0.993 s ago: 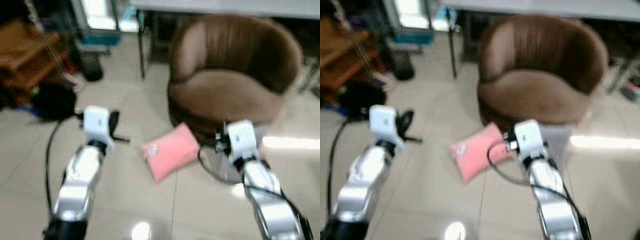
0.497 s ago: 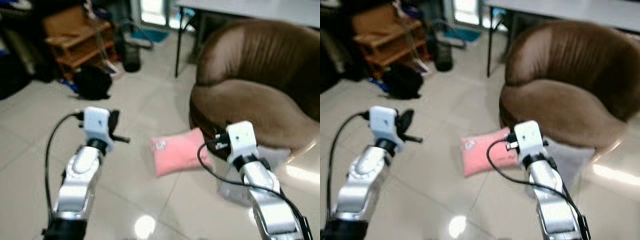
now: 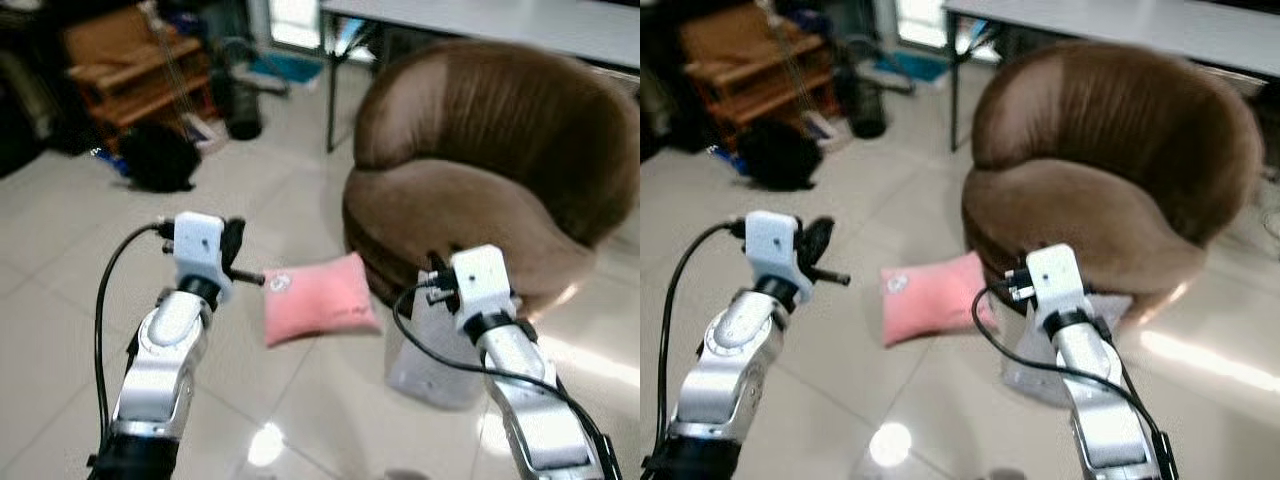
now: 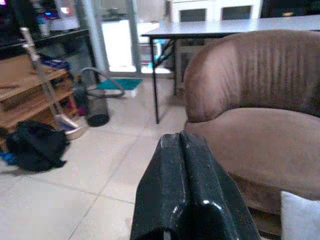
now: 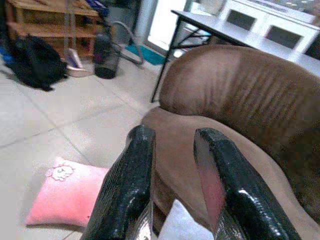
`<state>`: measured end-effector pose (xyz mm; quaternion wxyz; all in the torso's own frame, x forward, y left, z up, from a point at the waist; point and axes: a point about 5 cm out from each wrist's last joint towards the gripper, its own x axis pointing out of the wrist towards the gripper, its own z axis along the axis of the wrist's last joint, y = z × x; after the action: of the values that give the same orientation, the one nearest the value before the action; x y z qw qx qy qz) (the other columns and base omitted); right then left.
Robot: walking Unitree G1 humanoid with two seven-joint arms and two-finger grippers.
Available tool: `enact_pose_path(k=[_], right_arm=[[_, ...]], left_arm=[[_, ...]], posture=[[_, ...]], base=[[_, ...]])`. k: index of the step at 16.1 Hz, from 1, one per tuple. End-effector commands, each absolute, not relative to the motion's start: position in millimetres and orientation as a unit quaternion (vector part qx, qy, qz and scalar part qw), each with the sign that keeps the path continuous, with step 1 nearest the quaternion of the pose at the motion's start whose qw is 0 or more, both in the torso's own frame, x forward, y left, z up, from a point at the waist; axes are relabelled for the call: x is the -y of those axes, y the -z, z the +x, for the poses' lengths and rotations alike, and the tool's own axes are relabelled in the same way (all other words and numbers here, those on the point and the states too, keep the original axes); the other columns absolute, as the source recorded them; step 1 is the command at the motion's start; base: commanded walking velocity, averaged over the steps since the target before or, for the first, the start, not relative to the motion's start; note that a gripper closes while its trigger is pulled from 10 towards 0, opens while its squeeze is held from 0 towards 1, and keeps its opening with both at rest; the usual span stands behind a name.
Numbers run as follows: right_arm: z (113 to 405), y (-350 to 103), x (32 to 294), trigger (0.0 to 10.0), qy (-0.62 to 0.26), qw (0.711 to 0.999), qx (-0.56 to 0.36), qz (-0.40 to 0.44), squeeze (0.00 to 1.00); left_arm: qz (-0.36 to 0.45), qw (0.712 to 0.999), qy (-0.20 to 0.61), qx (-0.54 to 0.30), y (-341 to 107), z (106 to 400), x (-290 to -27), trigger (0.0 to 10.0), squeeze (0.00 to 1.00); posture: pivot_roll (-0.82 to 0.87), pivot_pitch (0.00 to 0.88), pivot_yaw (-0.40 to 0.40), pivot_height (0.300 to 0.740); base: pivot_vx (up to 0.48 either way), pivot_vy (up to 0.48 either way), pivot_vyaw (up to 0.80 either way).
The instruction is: Move the pillow to the sofa from floor
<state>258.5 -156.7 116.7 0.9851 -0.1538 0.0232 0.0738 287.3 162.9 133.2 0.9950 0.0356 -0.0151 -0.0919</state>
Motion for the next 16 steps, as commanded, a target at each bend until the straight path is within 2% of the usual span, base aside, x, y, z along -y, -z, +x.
enact_pose_path(k=[1, 16], right_arm=[[259.3, -119.9, 160.2, 10.0, -0.071, 0.985, -0.017, -0.158, 0.0], [257.6, -118.2, 158.0, 10.0, -0.066, 0.985, -0.014, -0.156, 0.0]], left_arm=[[0.038, 0.995, 0.095, 0.013, -132.3, 286.5, -161.1, 10.0, 0.0], [0.046, 0.993, 0.104, 0.019, -133.7, 285.3, -161.9, 10.0, 0.0]], posture=[[-0.1, 0.027, 0.054, 0.74], [-0.1, 0.0, 0.059, 0.74]], base=[[0.0, -0.48, 0.8], [0.0, -0.48, 0.8]])
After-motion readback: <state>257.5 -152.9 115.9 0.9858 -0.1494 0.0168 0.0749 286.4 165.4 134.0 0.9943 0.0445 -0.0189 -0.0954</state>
